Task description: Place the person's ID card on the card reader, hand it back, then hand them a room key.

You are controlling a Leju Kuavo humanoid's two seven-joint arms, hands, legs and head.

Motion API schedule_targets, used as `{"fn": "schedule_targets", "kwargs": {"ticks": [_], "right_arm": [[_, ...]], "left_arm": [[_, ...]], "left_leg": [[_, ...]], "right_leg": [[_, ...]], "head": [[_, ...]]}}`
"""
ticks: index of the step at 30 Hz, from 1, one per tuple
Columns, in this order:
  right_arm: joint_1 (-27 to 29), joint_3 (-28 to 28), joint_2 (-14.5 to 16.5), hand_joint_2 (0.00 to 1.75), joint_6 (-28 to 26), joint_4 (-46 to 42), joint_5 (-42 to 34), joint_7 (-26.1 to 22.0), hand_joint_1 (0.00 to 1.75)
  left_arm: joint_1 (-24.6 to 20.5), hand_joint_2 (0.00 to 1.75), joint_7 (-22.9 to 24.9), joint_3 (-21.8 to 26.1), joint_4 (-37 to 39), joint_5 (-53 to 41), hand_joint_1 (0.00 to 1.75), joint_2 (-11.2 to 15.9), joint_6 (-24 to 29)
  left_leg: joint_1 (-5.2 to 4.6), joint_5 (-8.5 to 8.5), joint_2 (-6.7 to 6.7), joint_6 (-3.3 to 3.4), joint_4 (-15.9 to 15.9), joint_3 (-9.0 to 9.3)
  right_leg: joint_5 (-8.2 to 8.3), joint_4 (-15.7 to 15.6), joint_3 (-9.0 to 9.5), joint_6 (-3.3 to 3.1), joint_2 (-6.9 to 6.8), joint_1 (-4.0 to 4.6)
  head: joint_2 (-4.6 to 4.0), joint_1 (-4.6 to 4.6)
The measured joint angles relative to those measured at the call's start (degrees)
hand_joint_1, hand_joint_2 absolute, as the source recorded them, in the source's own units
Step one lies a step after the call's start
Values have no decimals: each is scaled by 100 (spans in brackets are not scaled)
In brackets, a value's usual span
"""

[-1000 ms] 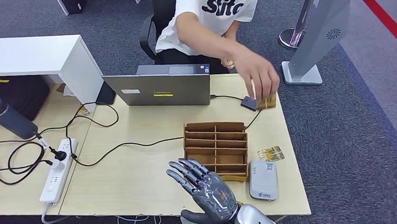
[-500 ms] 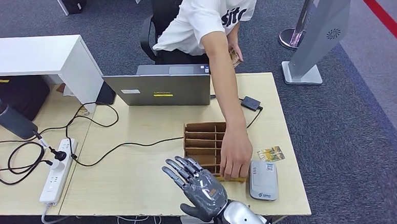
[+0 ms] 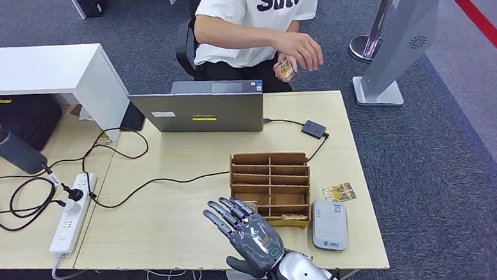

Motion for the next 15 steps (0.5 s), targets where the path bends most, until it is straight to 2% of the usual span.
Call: {"fn": "schedule_targets", "kwargs": {"ticks": [15], "right_arm": [[62,-612,-108,175,-136,-162,16,135,0]], "left_arm": [[0,175,-7,126,0,-146,0,0,3]], "left_leg": [[-1,0,0,0,1,2]], "right_leg": [[0,0,-1,0,1,0]], "head": [[0,-1]]}}
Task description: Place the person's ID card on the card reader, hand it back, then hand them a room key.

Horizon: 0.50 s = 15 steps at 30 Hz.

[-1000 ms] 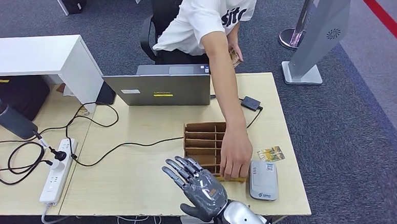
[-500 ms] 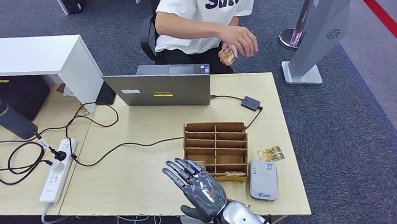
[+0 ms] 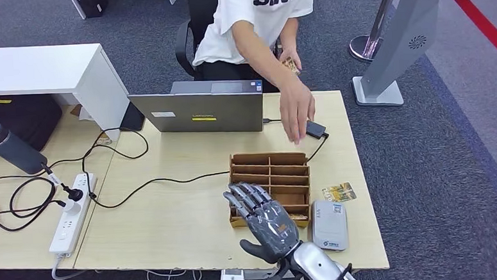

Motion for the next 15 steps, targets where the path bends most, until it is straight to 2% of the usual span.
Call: {"fn": "schedule_targets", "kwargs": {"ticks": [15], "right_arm": [[321,-1157,-266,175,-148,-67,144,-101,0]], "left_arm": [[-2,175,-2,107,0,-114,0,1,2]], "left_leg": [[-1,-1,1,0,0,0]], "right_leg": [[0,-1,1,0,0,-1]], "head": [[0,1]]}}
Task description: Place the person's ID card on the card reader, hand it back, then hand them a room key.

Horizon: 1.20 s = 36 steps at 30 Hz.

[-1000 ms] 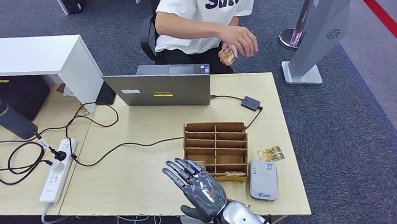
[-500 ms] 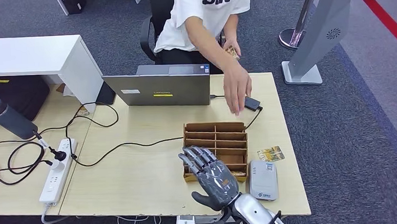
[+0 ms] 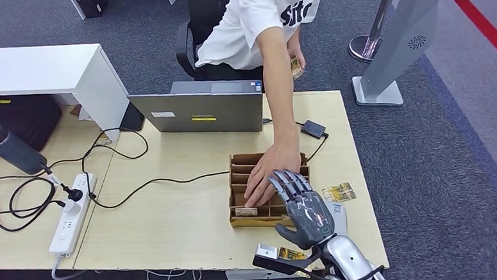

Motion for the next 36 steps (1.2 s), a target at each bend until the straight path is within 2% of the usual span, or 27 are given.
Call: {"fn": "schedule_targets", "kwargs": {"ticks": [10,36], "right_arm": [[157,-372,-97,175,-5,-73,-31,-108,0],[401,-532,-317,175,-8,-111,71,-363,0]], "left_arm": [[-3,175,0,57,0,-21,0,-1,0],[-10,175,-8,168,0,-114,0,0,0]], "left_leg": [[0,0,0,0,0,0],[0,-1,1,1,0,0]], "right_leg": [[0,0,0,0,0,0],[0,0,0,0,0,0]], "head": [[0,0],[0,0]]}}
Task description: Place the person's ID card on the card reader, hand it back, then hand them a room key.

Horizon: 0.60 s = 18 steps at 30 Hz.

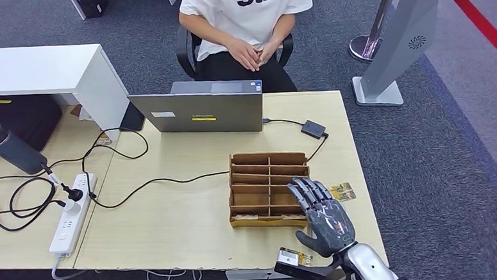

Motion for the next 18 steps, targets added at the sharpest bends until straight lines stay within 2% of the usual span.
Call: {"fn": "schedule_targets", "kwargs": {"ticks": [18], "right_arm": [[44,95,-8,175,3,-40,46,-39,2]], "left_arm": [[-3,175,-10,74,0,-110,0,0,0]], "left_leg": [[0,0,0,0,0,-1]], "right_leg": [[0,0,0,0,0,0]], "head": [[0,0]]}}
